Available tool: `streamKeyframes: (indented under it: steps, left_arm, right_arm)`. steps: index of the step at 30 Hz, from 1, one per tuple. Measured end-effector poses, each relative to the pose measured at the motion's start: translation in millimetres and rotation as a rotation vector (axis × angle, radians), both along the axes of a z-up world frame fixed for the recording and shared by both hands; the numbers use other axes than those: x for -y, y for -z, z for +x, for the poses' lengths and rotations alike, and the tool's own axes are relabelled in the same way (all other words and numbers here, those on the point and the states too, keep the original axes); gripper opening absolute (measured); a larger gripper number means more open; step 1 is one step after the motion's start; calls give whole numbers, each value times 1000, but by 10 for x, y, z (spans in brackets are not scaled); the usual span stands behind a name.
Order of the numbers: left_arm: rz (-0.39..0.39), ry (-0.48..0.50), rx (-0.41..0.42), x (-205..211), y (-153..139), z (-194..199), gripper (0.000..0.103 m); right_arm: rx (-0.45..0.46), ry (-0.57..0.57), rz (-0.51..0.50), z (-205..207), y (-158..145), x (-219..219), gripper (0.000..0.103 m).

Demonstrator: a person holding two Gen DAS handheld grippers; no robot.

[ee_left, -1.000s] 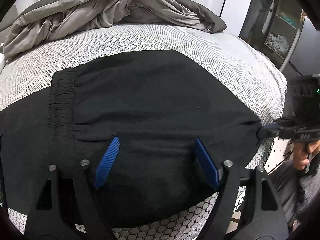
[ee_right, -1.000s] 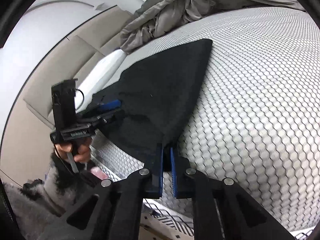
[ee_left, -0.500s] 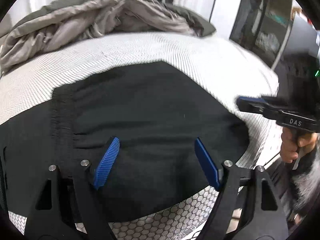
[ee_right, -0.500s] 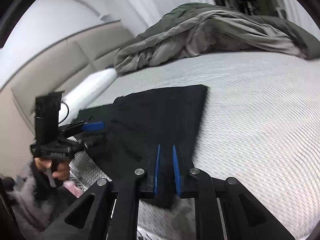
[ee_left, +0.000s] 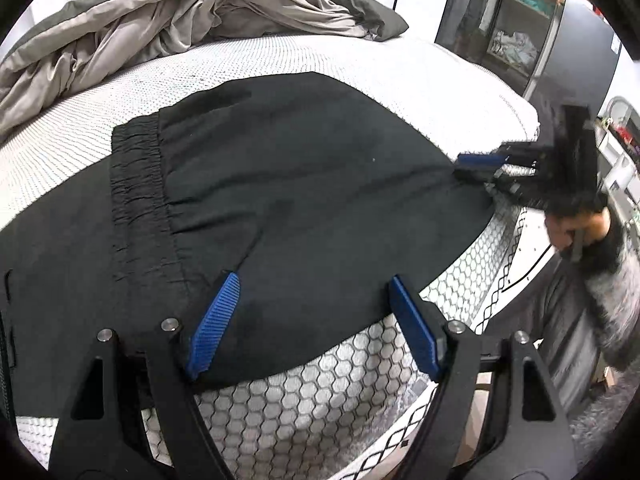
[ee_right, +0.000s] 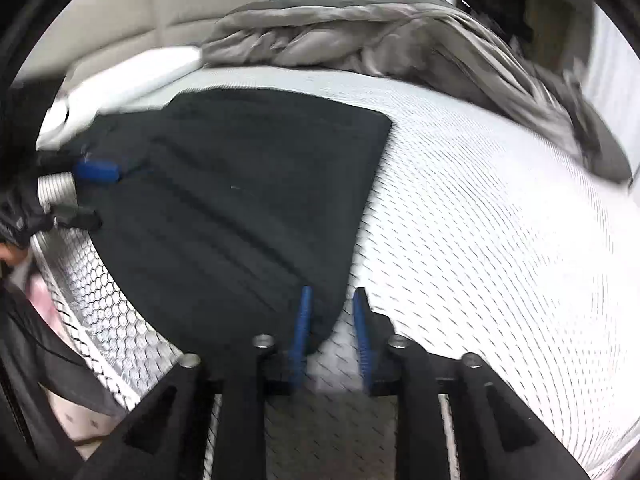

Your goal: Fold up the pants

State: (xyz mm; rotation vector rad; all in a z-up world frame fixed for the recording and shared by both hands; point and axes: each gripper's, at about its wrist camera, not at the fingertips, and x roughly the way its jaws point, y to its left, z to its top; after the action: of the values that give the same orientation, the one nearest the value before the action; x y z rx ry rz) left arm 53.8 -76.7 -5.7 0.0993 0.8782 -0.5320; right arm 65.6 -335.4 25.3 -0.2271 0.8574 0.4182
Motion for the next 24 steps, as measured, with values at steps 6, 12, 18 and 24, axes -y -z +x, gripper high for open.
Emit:
streamKeyframes:
  steps: [6,12,18,24]
  left_arm:
    - [-71,-47,69,-2,-296,71,76]
    - [-34,-105,-6,105,-84,477,75]
    - [-19,-108,-3,-224,2,270,75]
    - [-80,-196,53,-413,-250,204,75]
  right_arm:
    - [39,-5,233,41,-350,63,24]
    - [-43,-134,124,304,-204,-967,25]
    - [14,-19,-31,278,-29,-540,24]
    - [-4,121,149,185,-191,24,27]
